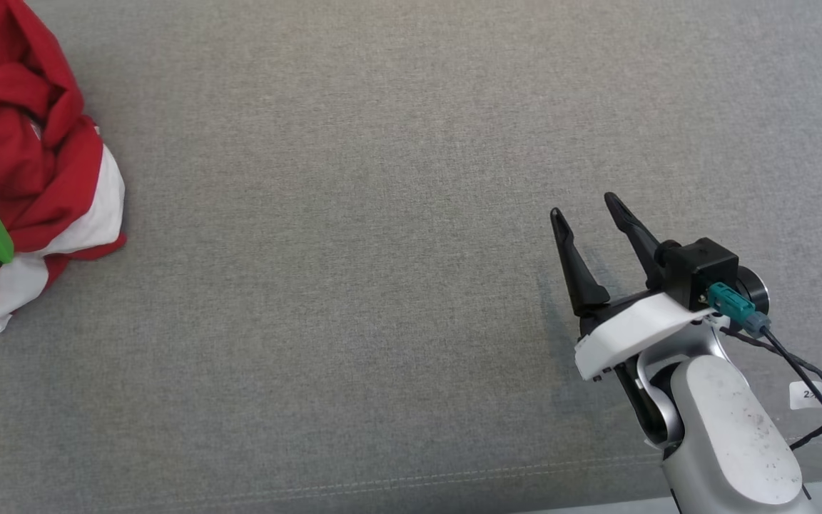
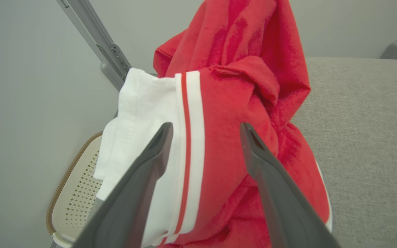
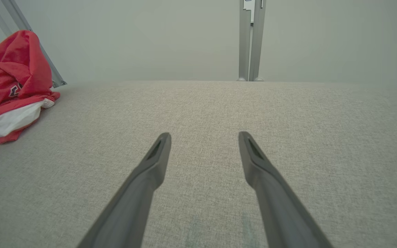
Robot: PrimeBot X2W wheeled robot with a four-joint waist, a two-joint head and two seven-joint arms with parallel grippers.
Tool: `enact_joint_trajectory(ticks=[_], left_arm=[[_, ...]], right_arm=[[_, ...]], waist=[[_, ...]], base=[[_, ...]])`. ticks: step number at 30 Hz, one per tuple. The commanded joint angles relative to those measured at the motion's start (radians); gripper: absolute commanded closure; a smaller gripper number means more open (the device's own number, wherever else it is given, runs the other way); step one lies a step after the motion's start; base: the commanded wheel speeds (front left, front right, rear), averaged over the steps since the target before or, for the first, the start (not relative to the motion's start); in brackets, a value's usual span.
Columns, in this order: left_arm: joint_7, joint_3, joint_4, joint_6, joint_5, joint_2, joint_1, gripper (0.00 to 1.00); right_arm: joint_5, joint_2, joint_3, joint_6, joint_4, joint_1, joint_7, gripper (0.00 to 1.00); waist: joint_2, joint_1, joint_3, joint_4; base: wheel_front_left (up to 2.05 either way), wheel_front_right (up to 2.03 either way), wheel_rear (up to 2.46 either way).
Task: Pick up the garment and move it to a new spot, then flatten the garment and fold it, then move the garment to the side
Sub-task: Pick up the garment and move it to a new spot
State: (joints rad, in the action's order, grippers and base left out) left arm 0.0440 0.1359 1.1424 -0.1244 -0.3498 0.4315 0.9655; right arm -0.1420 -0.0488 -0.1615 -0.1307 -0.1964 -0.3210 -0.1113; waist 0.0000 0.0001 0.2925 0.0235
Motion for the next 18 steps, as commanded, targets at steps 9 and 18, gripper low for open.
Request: enact_joint_trajectory(ticks=[9, 18], left_arm=[[-0.013, 0.012, 0.089, -0.005, -0.026, 0.028, 0.036, 0.00], [0.006, 0.049, 0.117, 0.014, 0.002, 0.047, 0.053, 1.00]], right_arm=[[0.007, -0.003, 0.002, 0.000, 0.018, -0.022, 0.002, 0.00], [0.011, -0.003, 0.004, 0.000, 0.025, -0.026, 0.007, 0.00]], waist=[[0.0000, -0.0001, 0.059, -0.059], [0.0000, -0.0001, 0.071, -0.063]], base=[[0.00, 0.00, 0.00], [0.00, 0.00, 0.00]])
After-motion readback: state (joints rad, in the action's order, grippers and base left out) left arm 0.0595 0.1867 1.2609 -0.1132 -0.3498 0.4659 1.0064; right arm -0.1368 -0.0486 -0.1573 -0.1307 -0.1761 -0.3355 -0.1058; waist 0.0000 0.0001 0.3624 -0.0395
